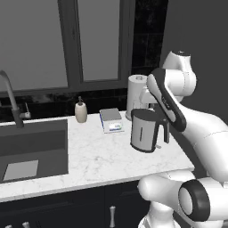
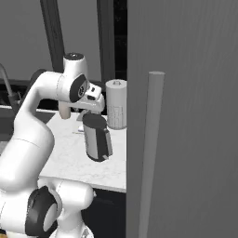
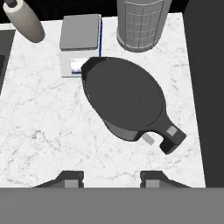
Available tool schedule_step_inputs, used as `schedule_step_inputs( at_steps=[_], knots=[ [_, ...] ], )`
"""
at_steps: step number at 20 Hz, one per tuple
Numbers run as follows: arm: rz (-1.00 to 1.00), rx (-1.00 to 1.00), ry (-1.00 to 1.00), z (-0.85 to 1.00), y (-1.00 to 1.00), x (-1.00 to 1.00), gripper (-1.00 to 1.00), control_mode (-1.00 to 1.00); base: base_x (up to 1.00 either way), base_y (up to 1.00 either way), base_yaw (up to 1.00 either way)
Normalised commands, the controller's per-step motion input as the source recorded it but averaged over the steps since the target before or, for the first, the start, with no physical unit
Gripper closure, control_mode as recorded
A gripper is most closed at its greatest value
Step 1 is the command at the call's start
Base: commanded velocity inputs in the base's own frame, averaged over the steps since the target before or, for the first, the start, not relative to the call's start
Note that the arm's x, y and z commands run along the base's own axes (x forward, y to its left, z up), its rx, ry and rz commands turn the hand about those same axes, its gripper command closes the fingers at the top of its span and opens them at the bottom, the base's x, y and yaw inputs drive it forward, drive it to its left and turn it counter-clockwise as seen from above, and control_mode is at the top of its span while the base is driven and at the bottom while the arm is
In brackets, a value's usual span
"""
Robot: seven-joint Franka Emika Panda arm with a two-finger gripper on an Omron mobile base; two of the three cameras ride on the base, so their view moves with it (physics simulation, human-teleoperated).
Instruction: Navigate to the toaster oven.
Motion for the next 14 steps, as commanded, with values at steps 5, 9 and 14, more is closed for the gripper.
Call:
schedule_step_inputs(
  at_steps=[5,9,14],
  knots=[
    [0.0,0.0,-0.05,0.0,0.0,-0.59,-1.0,-1.0,0.0,0.0,0.0],
    [0.0,-0.03,-0.22,0.01,0.06,-0.9,-1.0,-1.0,0.0,0.0,0.0],
    [0.0,-0.07,-0.27,0.04,0.07,-0.77,-1.0,-1.0,0.0,0.0,0.0]
  ],
)
